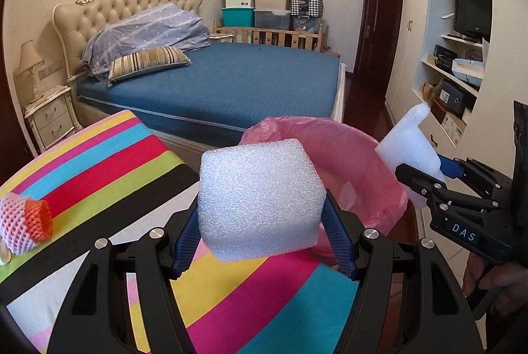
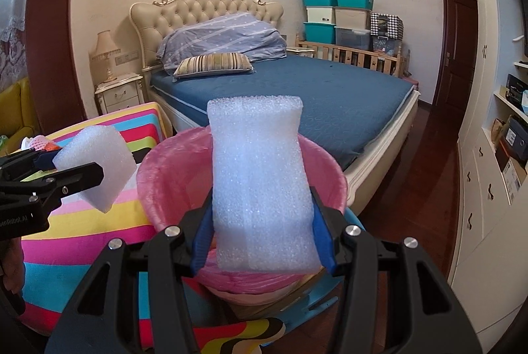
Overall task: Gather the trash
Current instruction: 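Carry both white foam blocks to the pink bin and release them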
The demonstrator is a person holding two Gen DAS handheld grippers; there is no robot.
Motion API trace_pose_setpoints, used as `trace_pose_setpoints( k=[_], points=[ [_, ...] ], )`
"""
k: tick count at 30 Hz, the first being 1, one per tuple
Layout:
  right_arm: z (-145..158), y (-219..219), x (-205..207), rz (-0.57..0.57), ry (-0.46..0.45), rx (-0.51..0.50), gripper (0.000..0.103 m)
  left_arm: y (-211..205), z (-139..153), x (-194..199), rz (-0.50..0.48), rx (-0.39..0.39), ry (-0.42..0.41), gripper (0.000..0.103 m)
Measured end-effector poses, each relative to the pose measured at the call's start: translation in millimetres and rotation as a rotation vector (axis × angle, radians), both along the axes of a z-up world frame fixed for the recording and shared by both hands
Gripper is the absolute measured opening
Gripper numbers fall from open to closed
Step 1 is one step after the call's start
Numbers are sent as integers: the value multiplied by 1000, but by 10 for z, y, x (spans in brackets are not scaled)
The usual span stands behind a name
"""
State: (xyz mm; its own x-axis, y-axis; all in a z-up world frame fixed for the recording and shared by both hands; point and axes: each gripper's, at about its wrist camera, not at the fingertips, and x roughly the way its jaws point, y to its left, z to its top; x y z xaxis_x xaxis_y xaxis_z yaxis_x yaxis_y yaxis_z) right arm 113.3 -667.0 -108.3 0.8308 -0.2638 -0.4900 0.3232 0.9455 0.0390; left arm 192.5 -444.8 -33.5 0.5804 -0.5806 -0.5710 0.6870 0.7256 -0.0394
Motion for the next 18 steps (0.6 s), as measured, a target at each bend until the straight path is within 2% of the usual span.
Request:
trace_pose_setpoints(
  k=[5,14,15,16,17,18],
  points=[
    [-25,-42,54,-7,6,6,51,-139,51,19,-30,-10,-3,63],
    [-115,-246,362,42,23,-19,53,-498,27,328,-73,-95,106,65],
    [-131,-286,401,56,20,-13,63,-532,16,362,-73,-98,107,67],
    [-144,-325,435,59,18,-7,69,-545,10,399,-59,-100,97,75],
    [-166,-368,451,40,19,-5,72,-546,9,415,-45,-104,88,81],
    [-175,-390,454,31,22,-3,72,-544,14,425,-31,-110,79,82]
  ],
)
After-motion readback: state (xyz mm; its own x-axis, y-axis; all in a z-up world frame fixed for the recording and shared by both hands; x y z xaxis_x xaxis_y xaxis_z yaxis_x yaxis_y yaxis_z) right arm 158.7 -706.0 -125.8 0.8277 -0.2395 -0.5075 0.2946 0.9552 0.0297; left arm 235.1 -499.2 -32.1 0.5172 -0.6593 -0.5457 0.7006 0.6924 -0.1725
